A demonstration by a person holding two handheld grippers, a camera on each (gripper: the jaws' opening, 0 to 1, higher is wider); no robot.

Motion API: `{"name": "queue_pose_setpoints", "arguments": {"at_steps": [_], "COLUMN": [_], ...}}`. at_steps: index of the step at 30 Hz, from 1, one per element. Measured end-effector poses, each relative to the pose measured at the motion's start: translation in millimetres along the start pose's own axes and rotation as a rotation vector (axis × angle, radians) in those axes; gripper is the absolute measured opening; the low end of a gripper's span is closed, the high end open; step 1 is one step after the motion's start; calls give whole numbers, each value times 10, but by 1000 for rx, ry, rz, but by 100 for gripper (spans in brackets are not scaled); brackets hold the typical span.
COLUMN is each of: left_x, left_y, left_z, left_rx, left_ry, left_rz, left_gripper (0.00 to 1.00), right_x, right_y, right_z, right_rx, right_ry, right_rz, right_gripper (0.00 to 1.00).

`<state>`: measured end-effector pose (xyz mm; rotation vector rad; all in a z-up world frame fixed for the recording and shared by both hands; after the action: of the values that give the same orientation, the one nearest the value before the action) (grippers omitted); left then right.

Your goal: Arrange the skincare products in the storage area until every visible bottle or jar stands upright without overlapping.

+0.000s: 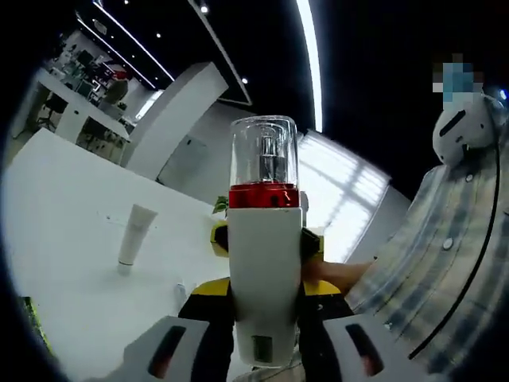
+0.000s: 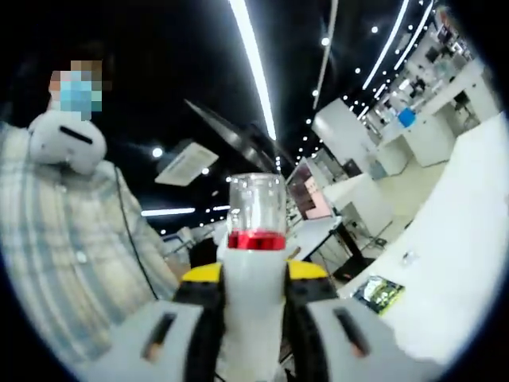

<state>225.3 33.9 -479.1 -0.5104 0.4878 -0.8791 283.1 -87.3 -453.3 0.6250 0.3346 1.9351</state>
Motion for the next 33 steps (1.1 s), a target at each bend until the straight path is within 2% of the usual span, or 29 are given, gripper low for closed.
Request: {"name": "queue_pose_setpoints", "arguments": {"at_steps": [3,11,22,26,27,28,33], "left_x": [-9,-17,-60,-83,-91,-91,-75], "left_y": [22,30,98,141,171,175,168], "left_z": [-13,-8,19,17,-1,-13,-33], "left_rx": [45,29,-9,14,34,31,12], "left_ry": [17,1,-55,-51,-39,-27,-27], "left_rz": [24,14,66,128,171,175,165], "left_gripper": [28,28,28,28,28,28,28], "right_x": [6,49,122,120,113,102,145], "right_y": [1,41,-3,-20,-29,-35,-33], "right_z": [-2,80,186,258,308,350,295], "right_rx": [-5,-6,-50,-41,-43,-27,-27], "right_ry": [57,142,217,196,159,125,168], "right_rz": [-21,-73,-159,-216,-240,-272,-295], "right_gripper": [27,28,29,28,27,27,28]}}
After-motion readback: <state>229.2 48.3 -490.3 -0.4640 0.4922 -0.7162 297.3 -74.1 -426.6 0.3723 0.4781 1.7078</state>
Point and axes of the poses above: the point that each gripper's makers call its tool centre point, and the gripper's own axes: x roughly forward along the fingers, y roughly to its left, z roughly out of its top, the point moved 9 cm from there along -x, roughly backward along the fingers, and after that the axes turned 15 degrees about z, right-handed, at the moved point
